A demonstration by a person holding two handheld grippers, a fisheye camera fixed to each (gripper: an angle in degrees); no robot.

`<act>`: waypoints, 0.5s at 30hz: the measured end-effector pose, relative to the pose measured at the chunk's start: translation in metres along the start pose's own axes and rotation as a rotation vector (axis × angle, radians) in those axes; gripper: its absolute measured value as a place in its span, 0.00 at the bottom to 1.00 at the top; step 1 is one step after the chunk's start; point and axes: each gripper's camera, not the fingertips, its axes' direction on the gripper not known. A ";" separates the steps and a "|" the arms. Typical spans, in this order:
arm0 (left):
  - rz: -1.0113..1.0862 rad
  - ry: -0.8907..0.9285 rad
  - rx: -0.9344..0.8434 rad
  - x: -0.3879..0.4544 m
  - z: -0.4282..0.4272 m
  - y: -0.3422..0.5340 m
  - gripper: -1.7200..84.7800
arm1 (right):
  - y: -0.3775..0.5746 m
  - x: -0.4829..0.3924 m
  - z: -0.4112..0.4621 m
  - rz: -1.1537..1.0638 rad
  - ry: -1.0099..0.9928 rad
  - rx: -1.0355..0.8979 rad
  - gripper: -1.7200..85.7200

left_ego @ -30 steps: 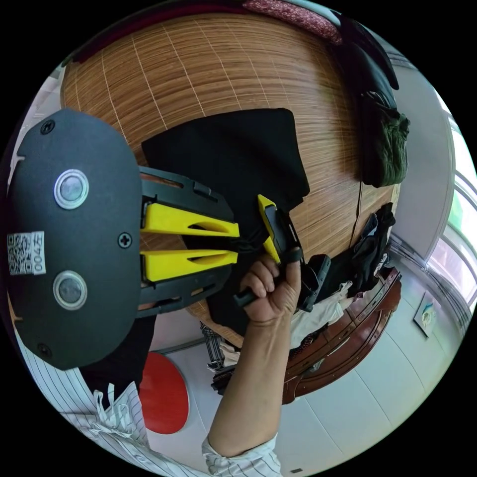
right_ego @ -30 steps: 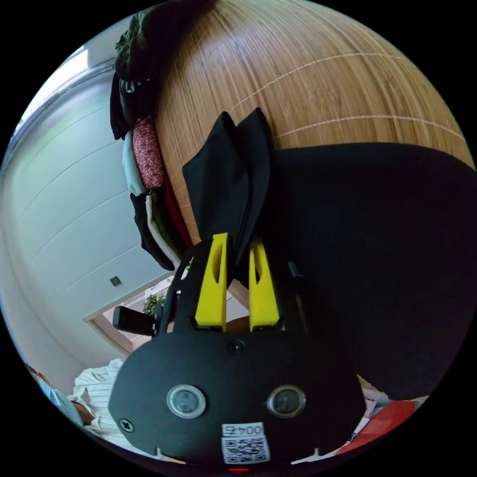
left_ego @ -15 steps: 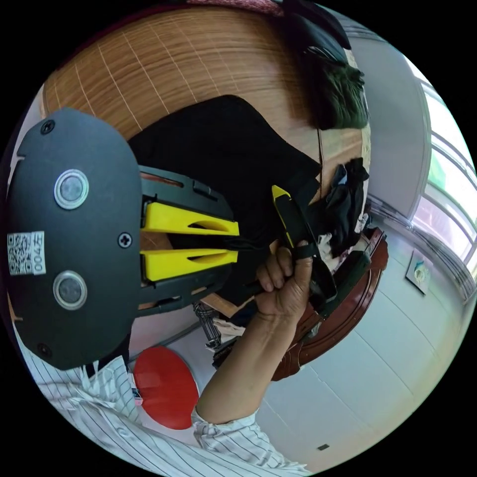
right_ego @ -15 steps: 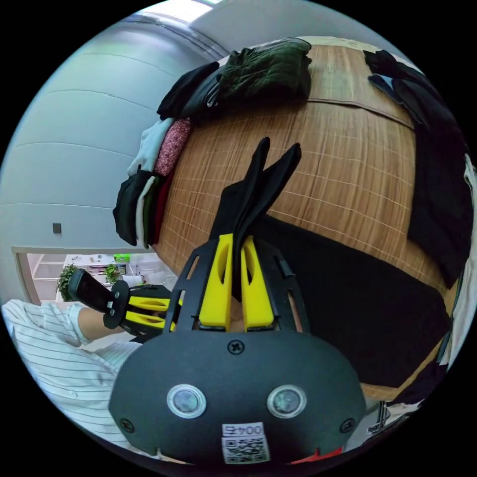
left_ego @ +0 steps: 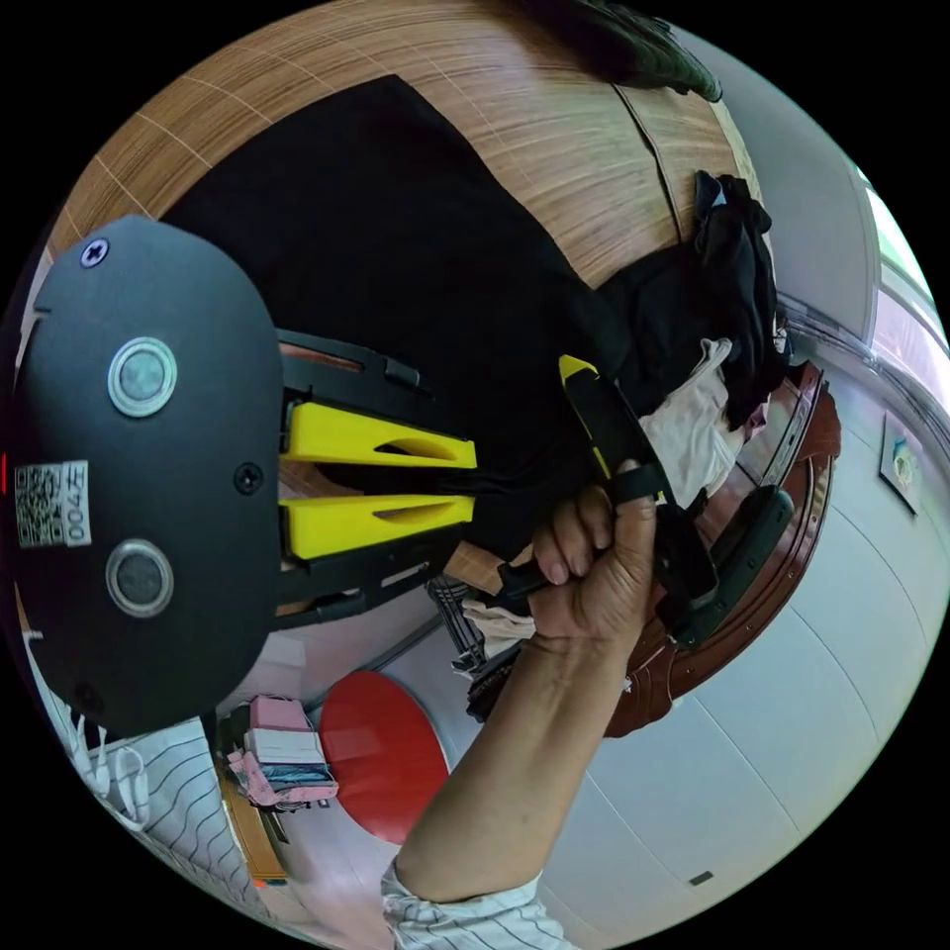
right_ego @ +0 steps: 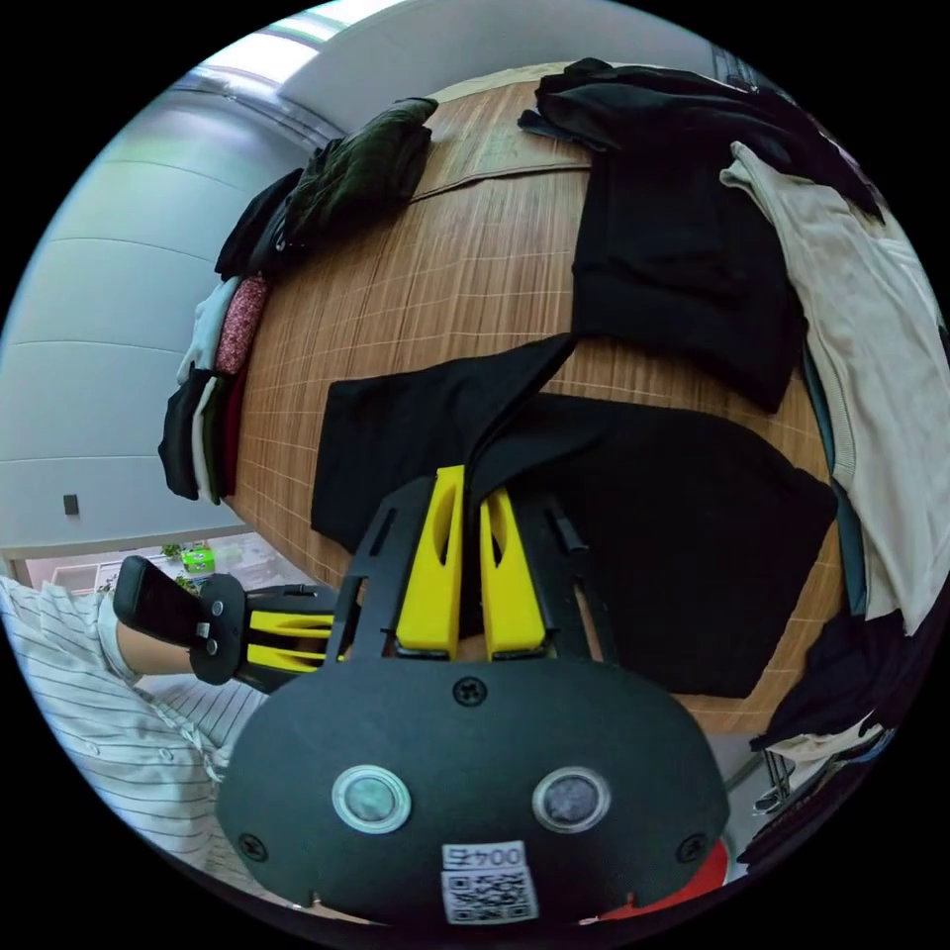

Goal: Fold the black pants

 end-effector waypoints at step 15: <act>-0.089 0.170 -0.240 -0.039 0.121 -0.092 0.18 | 0.061 0.098 0.004 0.088 0.128 -0.060 0.07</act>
